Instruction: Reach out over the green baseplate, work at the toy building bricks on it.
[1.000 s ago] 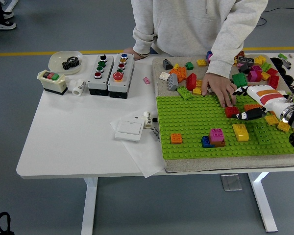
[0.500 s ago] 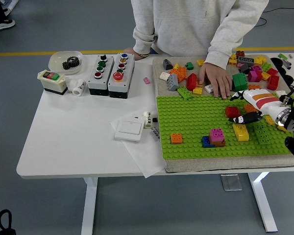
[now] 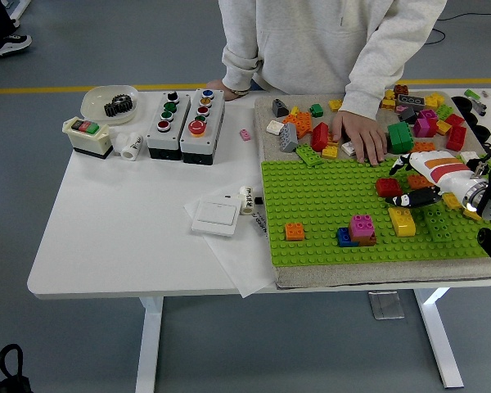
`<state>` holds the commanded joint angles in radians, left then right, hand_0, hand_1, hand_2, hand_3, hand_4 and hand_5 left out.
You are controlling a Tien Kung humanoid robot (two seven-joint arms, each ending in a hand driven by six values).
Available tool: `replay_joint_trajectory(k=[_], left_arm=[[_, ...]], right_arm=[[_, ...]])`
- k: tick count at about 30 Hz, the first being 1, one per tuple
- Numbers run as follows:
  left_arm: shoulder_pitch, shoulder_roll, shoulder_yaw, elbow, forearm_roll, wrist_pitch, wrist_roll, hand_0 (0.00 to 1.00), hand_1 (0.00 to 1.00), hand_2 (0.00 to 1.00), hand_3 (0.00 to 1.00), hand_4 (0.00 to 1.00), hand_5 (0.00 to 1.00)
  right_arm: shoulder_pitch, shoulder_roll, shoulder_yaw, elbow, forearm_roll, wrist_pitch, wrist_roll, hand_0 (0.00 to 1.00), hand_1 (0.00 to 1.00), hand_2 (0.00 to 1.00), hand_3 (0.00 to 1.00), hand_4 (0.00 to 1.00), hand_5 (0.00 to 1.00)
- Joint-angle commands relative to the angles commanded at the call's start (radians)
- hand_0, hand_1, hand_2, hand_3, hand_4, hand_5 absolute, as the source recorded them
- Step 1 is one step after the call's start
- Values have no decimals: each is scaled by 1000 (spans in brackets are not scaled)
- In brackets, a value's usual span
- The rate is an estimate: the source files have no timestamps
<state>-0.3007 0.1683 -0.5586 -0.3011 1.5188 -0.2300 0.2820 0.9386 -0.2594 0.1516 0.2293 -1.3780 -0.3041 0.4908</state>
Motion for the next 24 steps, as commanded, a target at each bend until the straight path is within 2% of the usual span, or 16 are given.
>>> replay_joint_trajectory(k=[24], left_arm=[[-9, -1, -1, -3, 7, -6, 0, 730, 730, 701, 598, 659, 605]], right_arm=[[-7, 5, -26, 0, 13, -4, 2, 739, 651, 687, 600, 820, 521]])
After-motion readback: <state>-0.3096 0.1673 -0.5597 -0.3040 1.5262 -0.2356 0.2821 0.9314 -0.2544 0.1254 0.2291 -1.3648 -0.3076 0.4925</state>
